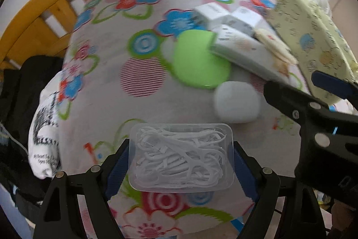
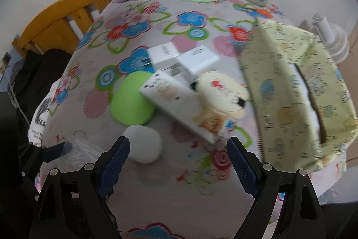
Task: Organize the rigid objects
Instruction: 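Grasp the clear plastic box of white cables with the left tool while the right tool approaches the earbud case, then grasp the white oval earbud case with the right tool while the left tool lifts the clear box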
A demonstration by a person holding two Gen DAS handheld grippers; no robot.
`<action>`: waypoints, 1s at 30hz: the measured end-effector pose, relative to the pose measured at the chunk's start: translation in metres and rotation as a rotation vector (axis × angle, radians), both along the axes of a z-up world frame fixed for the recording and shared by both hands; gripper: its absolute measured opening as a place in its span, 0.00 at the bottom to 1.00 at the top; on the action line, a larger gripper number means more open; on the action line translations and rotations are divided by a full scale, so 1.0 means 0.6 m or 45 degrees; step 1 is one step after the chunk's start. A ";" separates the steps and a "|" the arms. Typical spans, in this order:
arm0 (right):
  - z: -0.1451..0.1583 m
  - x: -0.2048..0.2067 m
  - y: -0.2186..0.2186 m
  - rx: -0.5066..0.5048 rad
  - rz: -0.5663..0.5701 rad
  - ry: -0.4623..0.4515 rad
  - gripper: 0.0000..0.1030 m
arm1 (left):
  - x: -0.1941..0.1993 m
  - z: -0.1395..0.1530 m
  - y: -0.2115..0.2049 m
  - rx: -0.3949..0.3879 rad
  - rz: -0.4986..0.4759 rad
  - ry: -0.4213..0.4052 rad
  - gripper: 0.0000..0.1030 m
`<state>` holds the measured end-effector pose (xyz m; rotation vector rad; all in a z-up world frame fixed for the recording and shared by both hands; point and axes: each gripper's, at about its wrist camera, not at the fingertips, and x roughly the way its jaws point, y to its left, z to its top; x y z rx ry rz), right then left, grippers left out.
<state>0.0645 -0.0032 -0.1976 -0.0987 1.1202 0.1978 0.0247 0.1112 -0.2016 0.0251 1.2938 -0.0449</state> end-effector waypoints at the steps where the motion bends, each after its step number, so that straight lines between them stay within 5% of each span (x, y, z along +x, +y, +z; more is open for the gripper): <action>1: -0.004 0.000 0.006 0.005 0.012 0.009 0.88 | 0.001 0.000 0.007 0.007 0.015 -0.002 0.84; 13: -0.058 0.018 0.056 -0.039 0.098 0.067 0.87 | 0.010 -0.014 0.045 0.057 0.042 -0.018 0.84; 22: -0.089 0.032 0.065 -0.035 0.078 0.138 0.77 | 0.014 -0.019 0.047 0.044 0.019 -0.011 0.84; 27: -0.088 0.029 0.078 -0.088 0.136 0.103 0.57 | 0.015 -0.020 0.046 0.057 0.014 -0.004 0.83; 30: -0.087 0.032 0.078 -0.102 0.155 0.111 0.57 | 0.016 -0.019 0.044 0.062 0.012 -0.004 0.83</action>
